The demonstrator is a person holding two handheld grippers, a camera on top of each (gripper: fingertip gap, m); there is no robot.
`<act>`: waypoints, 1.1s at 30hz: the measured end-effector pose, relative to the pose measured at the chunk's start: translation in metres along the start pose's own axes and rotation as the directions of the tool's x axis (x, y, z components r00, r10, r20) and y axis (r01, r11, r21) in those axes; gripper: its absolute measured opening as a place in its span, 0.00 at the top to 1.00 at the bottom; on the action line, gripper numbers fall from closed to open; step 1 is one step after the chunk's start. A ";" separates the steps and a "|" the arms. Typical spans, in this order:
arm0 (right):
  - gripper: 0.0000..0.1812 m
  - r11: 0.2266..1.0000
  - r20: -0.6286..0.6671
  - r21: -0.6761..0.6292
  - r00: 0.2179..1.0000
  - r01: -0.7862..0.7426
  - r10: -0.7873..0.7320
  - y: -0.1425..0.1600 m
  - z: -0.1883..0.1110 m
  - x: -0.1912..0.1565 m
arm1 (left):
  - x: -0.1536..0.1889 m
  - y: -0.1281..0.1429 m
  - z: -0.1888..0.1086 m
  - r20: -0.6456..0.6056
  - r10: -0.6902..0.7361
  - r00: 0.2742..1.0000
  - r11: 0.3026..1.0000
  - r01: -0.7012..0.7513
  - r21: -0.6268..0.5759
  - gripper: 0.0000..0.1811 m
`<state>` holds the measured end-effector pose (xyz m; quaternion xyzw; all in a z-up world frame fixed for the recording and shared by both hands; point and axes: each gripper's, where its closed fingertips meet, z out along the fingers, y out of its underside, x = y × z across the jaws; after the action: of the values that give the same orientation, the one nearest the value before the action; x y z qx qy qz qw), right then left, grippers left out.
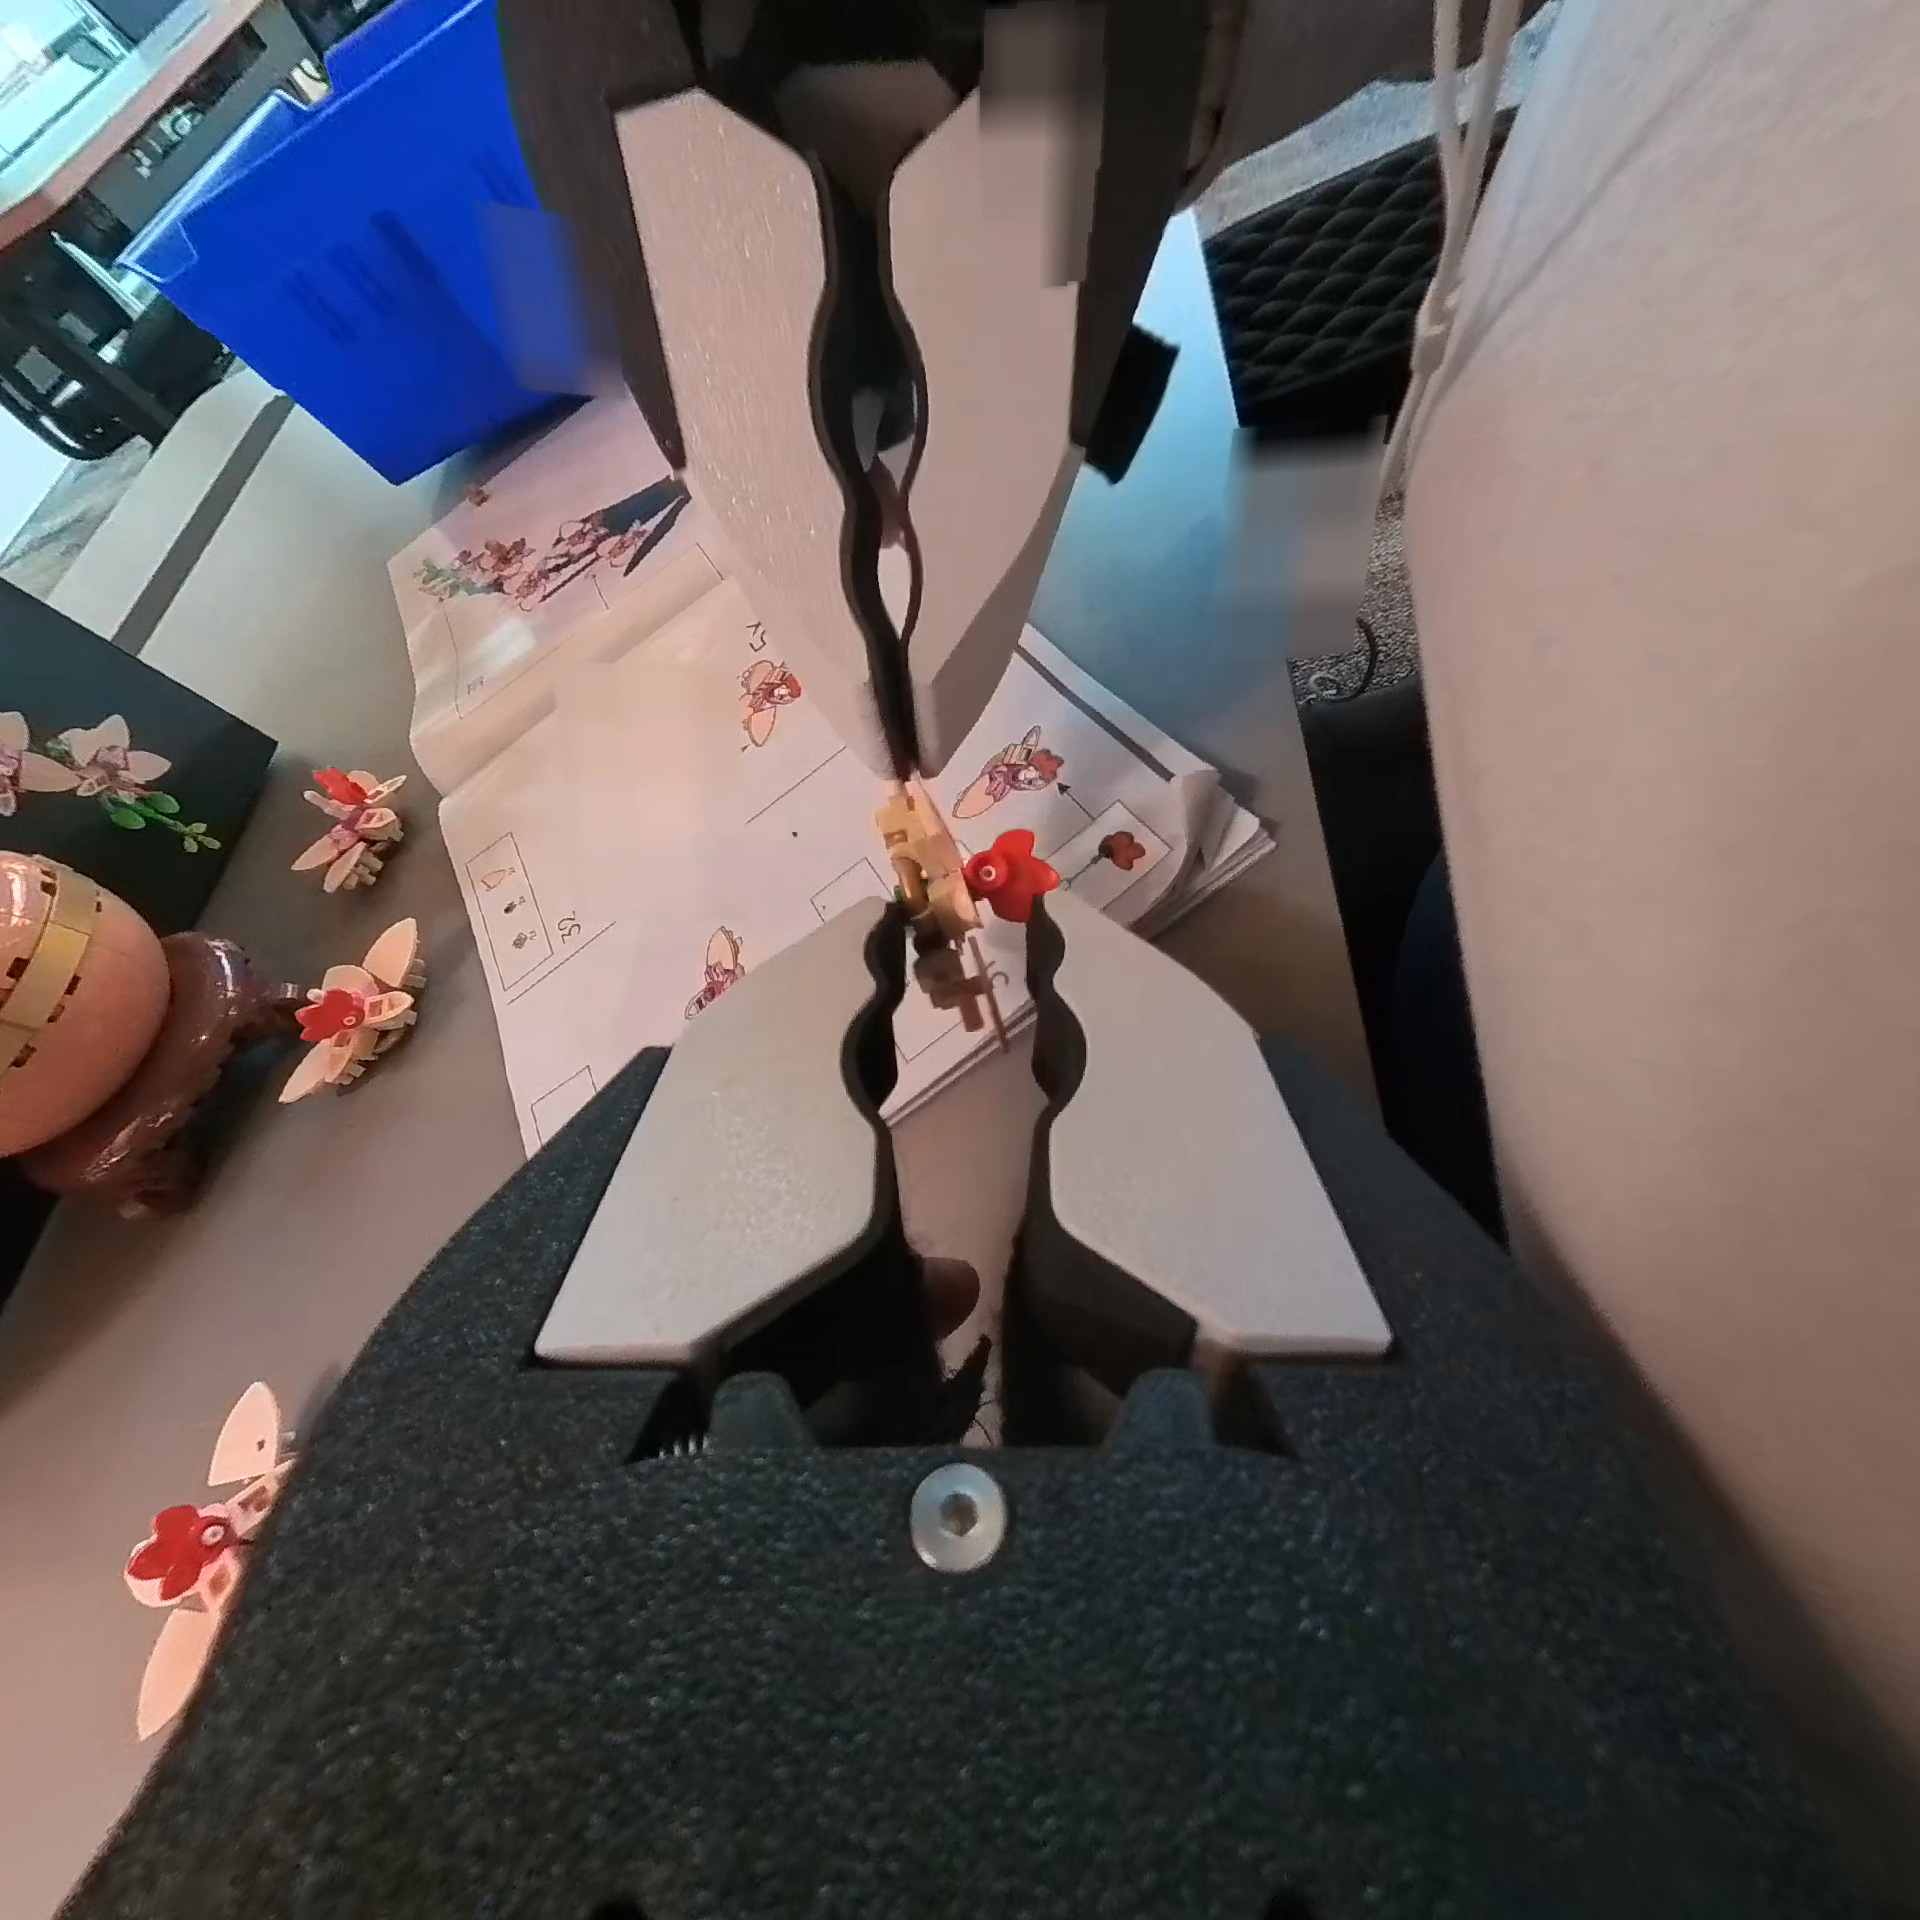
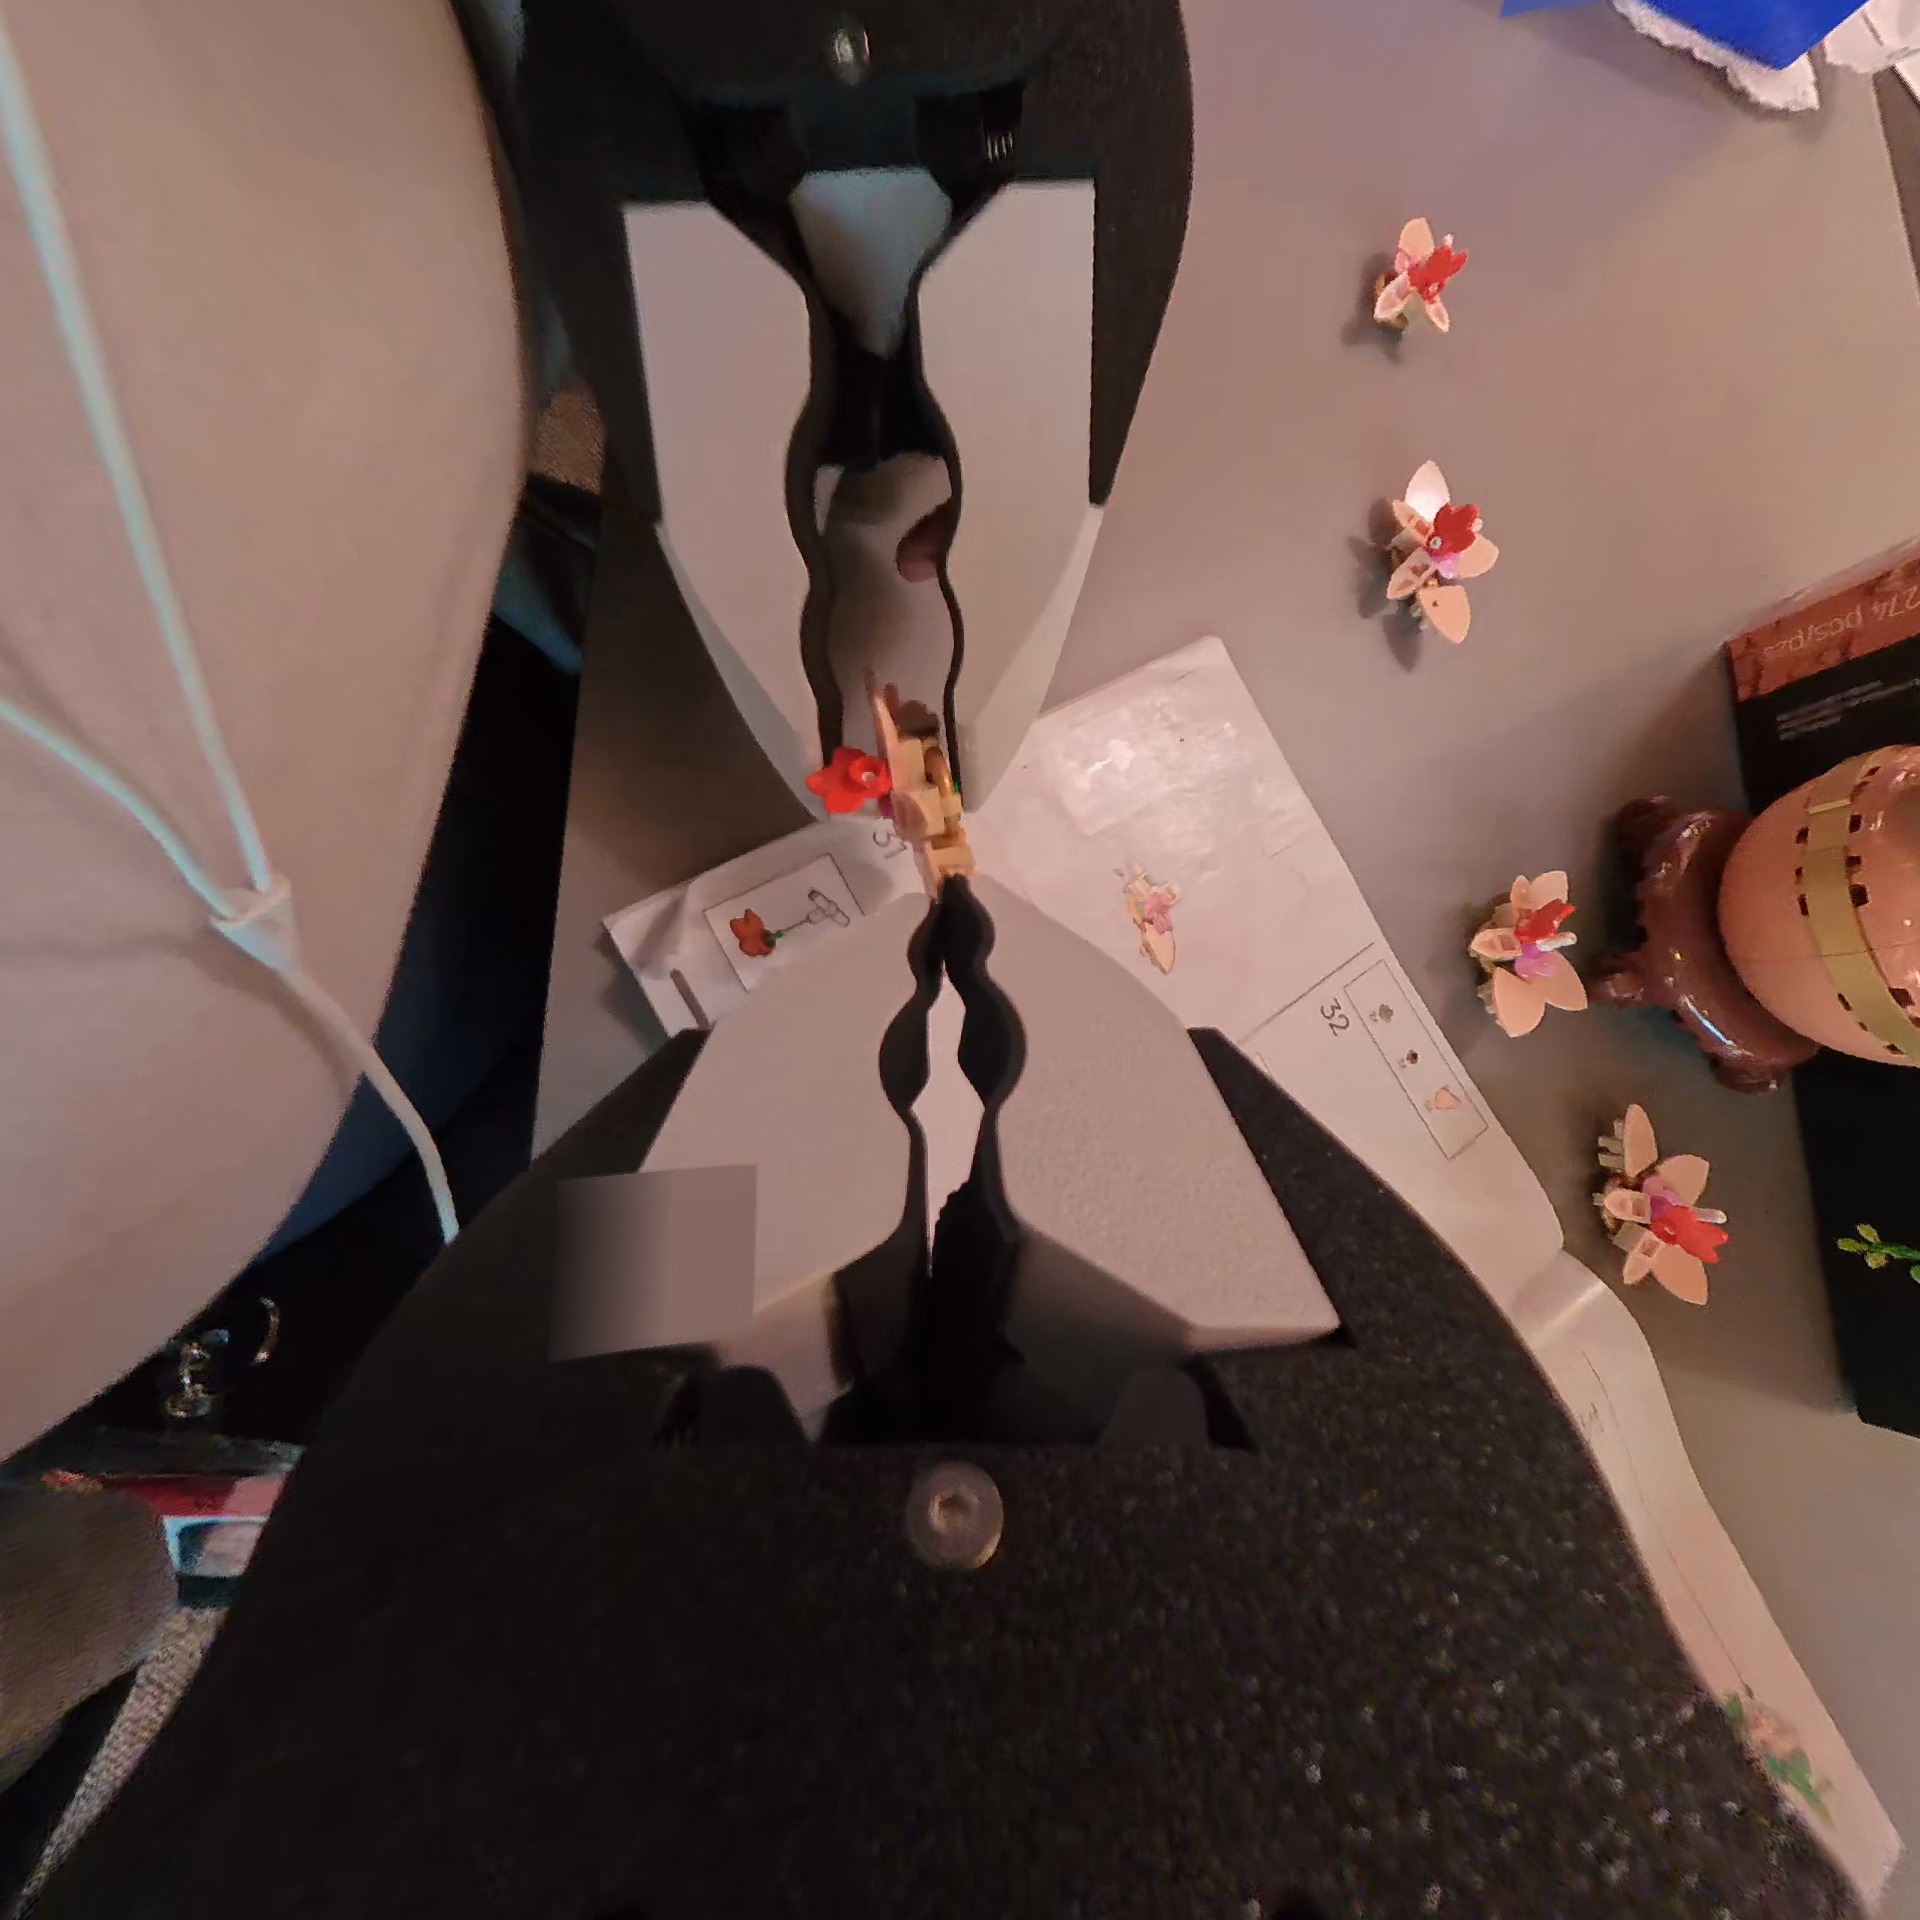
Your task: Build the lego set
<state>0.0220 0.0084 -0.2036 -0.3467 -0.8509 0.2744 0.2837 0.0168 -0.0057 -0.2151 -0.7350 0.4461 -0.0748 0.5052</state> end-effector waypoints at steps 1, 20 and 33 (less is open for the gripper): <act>1.00 1.000 0.006 0.016 1.000 -0.008 0.007 -0.003 0.000 -0.001 | 0.001 0.001 0.000 -0.004 0.007 1.000 1.000 -0.008 -0.006 0.88; 1.00 0.959 0.151 0.261 0.986 -0.109 0.071 -0.017 -0.009 -0.011 | 0.007 -0.015 -0.012 -0.075 0.050 0.996 0.988 -0.039 0.146 0.91; 1.00 0.927 0.166 0.349 0.983 -0.137 0.082 -0.030 -0.009 -0.011 | 0.007 -0.024 -0.014 -0.089 0.051 0.995 0.978 -0.032 0.206 0.91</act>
<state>0.0219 -0.0156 -0.1809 -0.3147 -0.7845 0.4656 0.2622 0.0267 -0.0186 -0.1917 -0.6653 0.4746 -0.1439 0.5581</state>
